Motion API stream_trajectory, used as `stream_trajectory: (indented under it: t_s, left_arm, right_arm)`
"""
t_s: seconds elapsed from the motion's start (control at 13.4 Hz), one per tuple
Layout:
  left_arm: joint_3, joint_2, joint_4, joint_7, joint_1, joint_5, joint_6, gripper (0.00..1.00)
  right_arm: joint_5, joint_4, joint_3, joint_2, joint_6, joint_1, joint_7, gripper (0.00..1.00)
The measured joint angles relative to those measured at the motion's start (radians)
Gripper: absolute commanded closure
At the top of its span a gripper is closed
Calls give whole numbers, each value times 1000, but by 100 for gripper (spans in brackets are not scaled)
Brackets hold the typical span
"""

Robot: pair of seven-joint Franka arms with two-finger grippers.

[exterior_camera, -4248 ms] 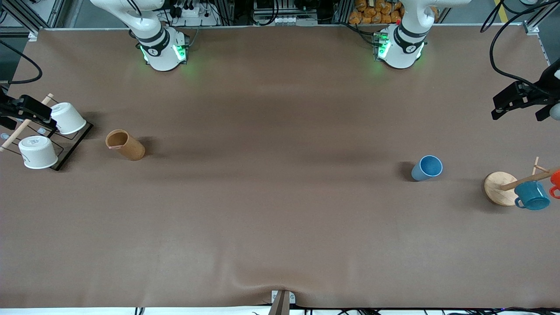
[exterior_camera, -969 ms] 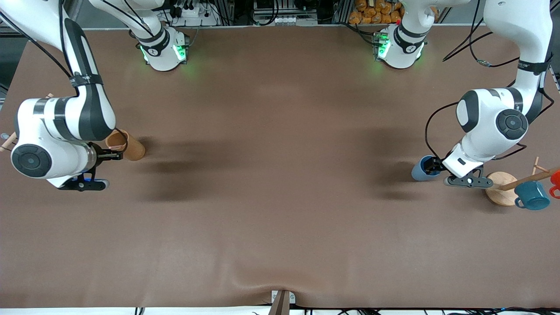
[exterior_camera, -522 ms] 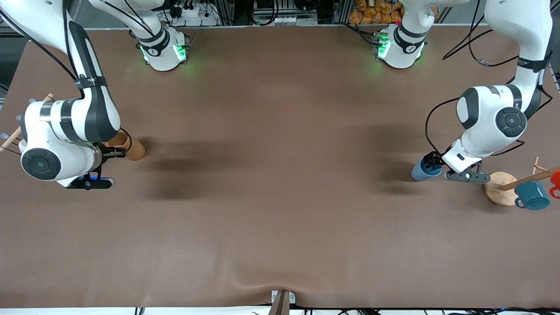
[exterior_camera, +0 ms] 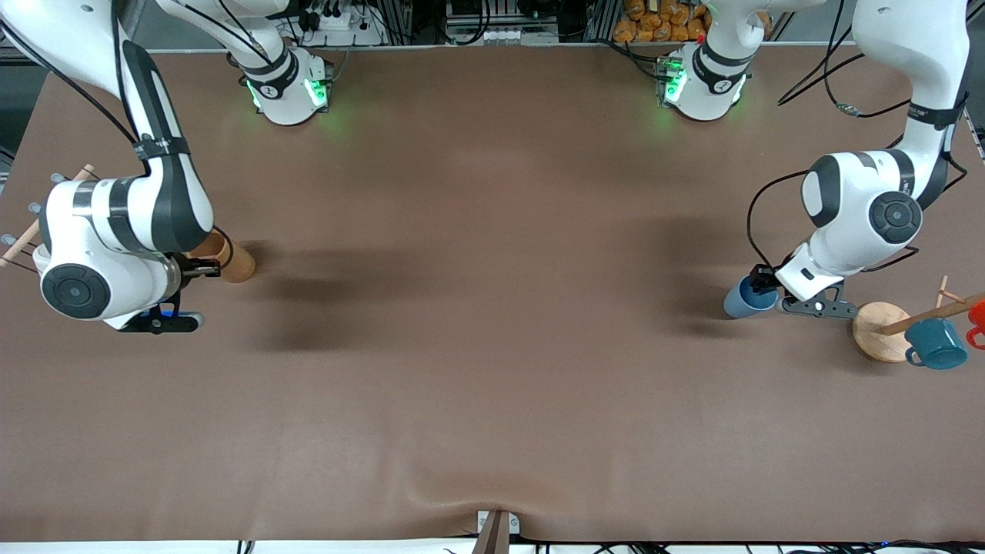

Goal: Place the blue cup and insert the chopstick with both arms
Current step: 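Close the left gripper on the blue cup while the right gripper grasps the chopstick, then carry the blue cup to mid-table while the right gripper pulls the chopstick out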

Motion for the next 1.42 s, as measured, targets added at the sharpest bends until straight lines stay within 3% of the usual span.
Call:
stream_trajectory:
  t_s: [0.37,0.6,0.89,1.12,1.42]
  left_arm:
    - [-17,1,14,-5,-1,0,2,100]
    - [-90,-27,51,-107,0,-1,-50,100]
    - [-279,-72,158,-395,-5,-2,-256,100]
    - [-439,-57,209,-682,-23,-2,-286,100]
    - [-477,67,329,-1039,-175,-2,-286,100]
  right_arm:
    - [-1,0,-2,0,-1,-1,-2,77]
    - [-1,0,-2,0,-8,-1,-2,77]
    - [-1,0,-2,0,-14,-1,-3,95]
    - [-1,0,-2,0,-14,-1,-6,97]
    - [-1,0,-2,0,-14,-1,-21,100]
